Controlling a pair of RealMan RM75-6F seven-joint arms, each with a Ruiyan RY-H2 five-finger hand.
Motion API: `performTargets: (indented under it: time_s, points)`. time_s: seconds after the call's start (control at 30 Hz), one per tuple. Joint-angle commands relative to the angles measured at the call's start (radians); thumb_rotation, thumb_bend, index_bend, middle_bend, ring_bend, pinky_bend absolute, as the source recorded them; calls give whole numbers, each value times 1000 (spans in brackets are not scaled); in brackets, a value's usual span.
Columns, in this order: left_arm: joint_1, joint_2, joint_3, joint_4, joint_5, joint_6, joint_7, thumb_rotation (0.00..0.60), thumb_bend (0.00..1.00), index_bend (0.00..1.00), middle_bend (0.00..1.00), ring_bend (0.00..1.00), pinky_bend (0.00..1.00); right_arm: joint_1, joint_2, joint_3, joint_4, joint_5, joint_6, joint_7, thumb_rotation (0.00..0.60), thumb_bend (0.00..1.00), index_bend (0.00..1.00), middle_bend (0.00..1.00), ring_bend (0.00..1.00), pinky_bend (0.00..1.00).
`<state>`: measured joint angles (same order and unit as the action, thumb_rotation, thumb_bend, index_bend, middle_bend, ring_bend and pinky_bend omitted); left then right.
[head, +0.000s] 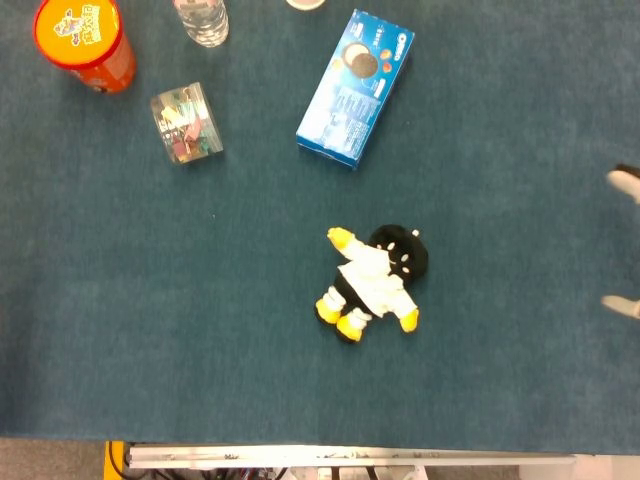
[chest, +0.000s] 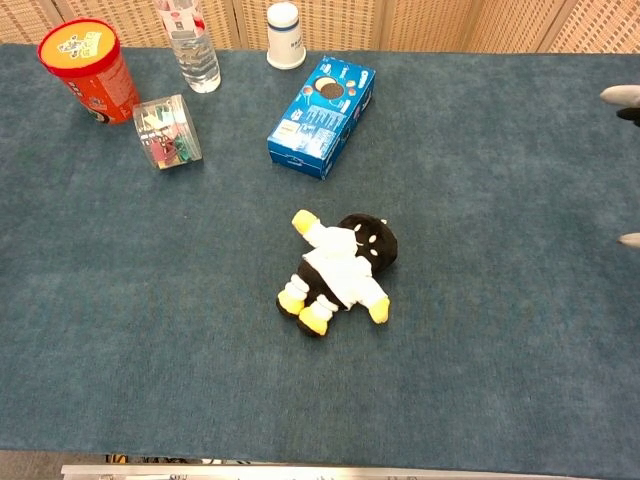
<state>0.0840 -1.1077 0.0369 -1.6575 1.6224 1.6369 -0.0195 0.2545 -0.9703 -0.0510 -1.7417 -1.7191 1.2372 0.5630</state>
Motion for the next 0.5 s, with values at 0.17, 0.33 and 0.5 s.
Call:
performTargets:
  time_s: [0.17,0.33,0.5]
  points:
    - [-3,-8,-3,12,-14,-11,-5,600,330,128,127,130,92,114,-78,25,-15,41,-143,91,600,0,0,7,0,0]
    - [-4,-12,-3,21,-24,-20,-9,600,331,128,127,129,92,169,-156,36,0,65,-206,152,600,0,0,7,0,0]
    - [-4,-13,-4,27,-31,-21,-16,600,331,128,127,130,92,222,-225,37,27,87,-274,236,600,0,0,0,0,0]
